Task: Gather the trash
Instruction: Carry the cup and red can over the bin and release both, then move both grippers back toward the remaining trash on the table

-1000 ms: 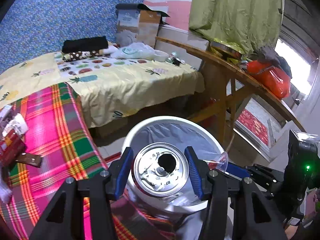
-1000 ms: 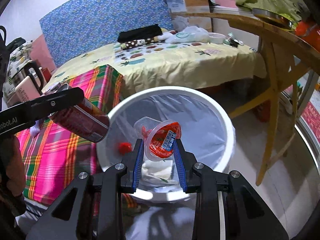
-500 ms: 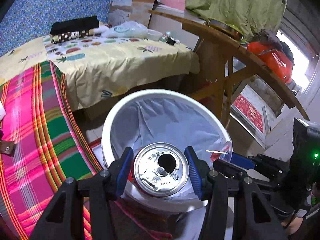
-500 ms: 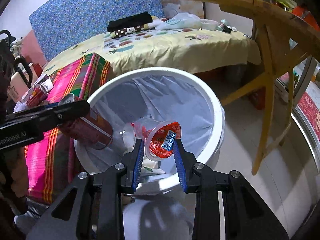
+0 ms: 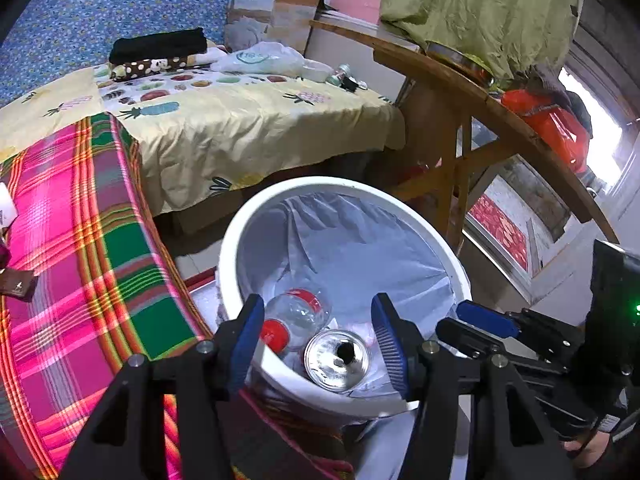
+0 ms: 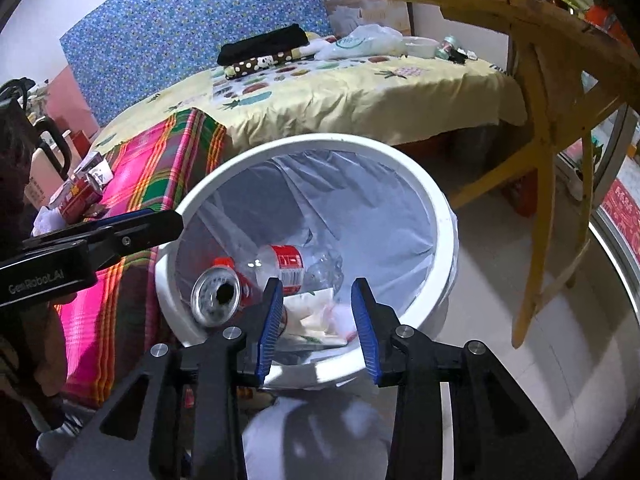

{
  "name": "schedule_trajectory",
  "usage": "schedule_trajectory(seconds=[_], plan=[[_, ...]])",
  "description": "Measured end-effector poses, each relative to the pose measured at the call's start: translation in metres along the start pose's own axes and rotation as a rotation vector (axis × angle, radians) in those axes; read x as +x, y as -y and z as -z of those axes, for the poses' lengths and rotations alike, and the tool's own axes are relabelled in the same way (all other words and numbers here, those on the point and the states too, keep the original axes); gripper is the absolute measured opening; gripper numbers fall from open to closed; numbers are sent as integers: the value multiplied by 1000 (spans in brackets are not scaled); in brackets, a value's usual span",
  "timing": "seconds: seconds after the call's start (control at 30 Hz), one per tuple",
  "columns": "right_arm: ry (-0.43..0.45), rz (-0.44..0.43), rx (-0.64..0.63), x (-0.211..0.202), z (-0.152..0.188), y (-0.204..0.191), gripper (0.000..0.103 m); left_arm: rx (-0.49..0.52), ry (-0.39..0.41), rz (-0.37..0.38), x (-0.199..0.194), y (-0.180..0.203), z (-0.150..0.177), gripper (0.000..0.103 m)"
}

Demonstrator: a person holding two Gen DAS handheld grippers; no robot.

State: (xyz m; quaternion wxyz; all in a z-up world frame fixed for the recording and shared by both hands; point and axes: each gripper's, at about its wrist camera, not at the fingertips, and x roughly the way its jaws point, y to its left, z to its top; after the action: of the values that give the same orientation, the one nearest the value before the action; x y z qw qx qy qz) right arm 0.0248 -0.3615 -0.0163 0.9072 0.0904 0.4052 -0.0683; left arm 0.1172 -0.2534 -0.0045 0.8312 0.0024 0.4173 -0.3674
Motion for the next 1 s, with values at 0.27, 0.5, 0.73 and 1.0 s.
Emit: schedule_trajectory(seconds=[0.27,0.5,0.73,1.0], plan=[[36,-13,-40,-11,-4,-14,50,-34,33,-33,-18,-13,6,58],[45,-19,-76,-13,-7,-29,51,-60,63,-89,-40,-30,19,58],[64,-56,-125,-17,-8,-52,51,-95,103,-161,-66,-48,32,58],[54,-115,-173,-13,-5,-82,51,-144,123,-231,-91,-76,55,58]])
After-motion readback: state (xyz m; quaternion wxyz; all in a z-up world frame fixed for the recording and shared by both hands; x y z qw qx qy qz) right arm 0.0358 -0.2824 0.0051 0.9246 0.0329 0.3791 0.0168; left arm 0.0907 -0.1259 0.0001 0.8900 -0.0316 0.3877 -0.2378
